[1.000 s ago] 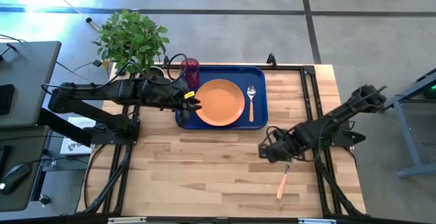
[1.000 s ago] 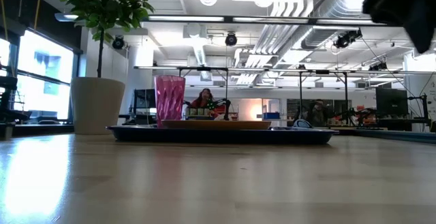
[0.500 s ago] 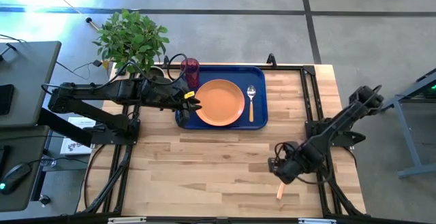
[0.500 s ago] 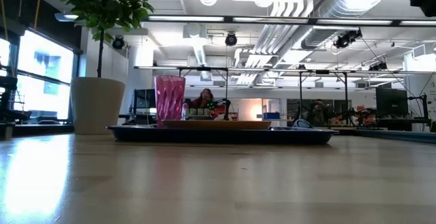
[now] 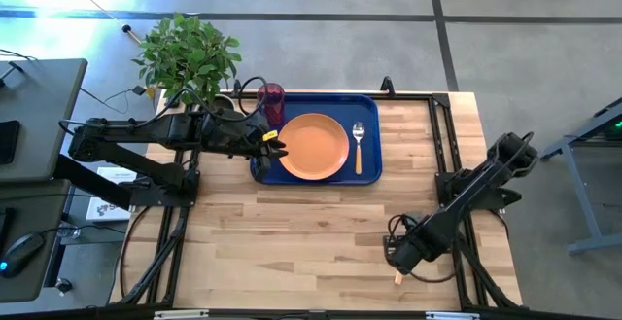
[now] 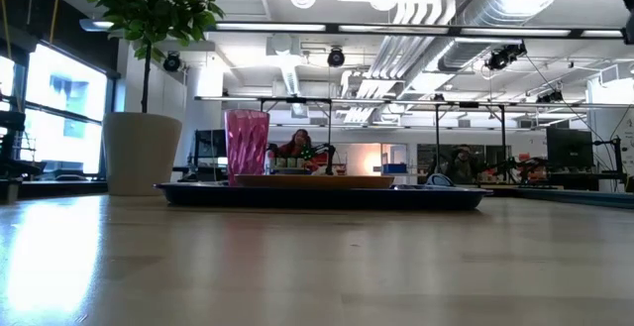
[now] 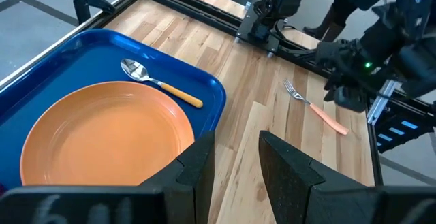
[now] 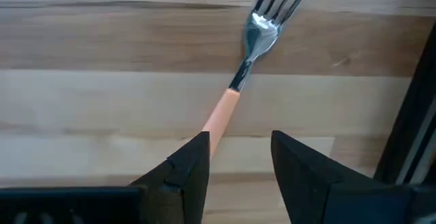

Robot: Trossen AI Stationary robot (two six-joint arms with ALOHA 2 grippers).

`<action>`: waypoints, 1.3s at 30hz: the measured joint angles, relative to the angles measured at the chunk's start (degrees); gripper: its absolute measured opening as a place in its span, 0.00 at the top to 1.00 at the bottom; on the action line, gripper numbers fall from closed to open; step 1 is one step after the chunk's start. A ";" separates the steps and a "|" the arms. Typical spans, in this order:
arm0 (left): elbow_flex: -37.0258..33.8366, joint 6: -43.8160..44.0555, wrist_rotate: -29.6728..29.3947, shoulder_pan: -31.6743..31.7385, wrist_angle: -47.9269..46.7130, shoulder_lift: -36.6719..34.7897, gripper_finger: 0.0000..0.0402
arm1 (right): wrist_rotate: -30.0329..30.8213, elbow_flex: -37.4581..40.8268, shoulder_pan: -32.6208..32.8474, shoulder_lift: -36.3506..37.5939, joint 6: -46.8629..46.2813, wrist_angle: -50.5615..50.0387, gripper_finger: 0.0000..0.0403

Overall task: Pick and place plate/cup/fork/spoon on tray
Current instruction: Put the orange fork on the blue serving tray beside the orange spoon

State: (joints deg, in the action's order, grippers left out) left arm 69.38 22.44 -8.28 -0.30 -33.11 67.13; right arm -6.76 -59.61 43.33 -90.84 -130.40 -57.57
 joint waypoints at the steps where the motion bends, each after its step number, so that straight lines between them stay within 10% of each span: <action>1: 0.00 0.00 0.00 0.00 -0.01 -0.02 0.74 | -0.23 0.00 0.17 -0.79 -0.10 0.09 0.63; 39: 0.00 0.03 -0.02 0.00 0.00 -0.02 0.74 | -2.56 0.23 0.55 -12.15 -0.66 7.81 0.63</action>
State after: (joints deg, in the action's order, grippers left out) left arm 69.38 22.47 -8.29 -0.30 -33.10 67.11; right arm -9.31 -59.38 43.88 -102.99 -131.06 -49.77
